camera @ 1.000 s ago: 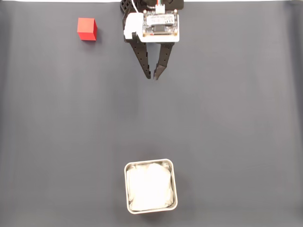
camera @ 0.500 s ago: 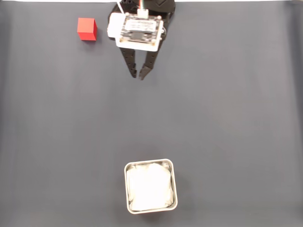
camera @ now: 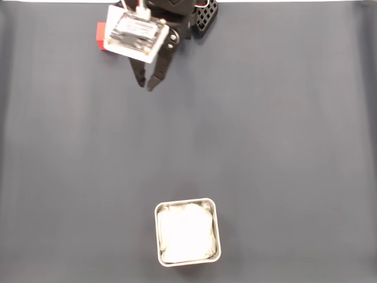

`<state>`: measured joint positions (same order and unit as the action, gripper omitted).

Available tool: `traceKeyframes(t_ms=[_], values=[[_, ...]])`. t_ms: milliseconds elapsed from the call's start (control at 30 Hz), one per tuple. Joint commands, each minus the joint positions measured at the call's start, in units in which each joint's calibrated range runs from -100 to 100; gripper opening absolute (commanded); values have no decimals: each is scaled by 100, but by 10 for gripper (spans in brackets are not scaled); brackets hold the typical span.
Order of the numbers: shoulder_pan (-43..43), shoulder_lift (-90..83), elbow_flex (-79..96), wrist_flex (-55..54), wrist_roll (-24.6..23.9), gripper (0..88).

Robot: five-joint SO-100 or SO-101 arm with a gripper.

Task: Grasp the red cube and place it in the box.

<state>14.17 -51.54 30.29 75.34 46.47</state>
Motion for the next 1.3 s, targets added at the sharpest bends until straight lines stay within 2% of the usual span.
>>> traceKeyframes(t_ms=[0,1267], values=[[330,-218,-54,48,-88,0],[2880,-1224,548,507,-103,0]])
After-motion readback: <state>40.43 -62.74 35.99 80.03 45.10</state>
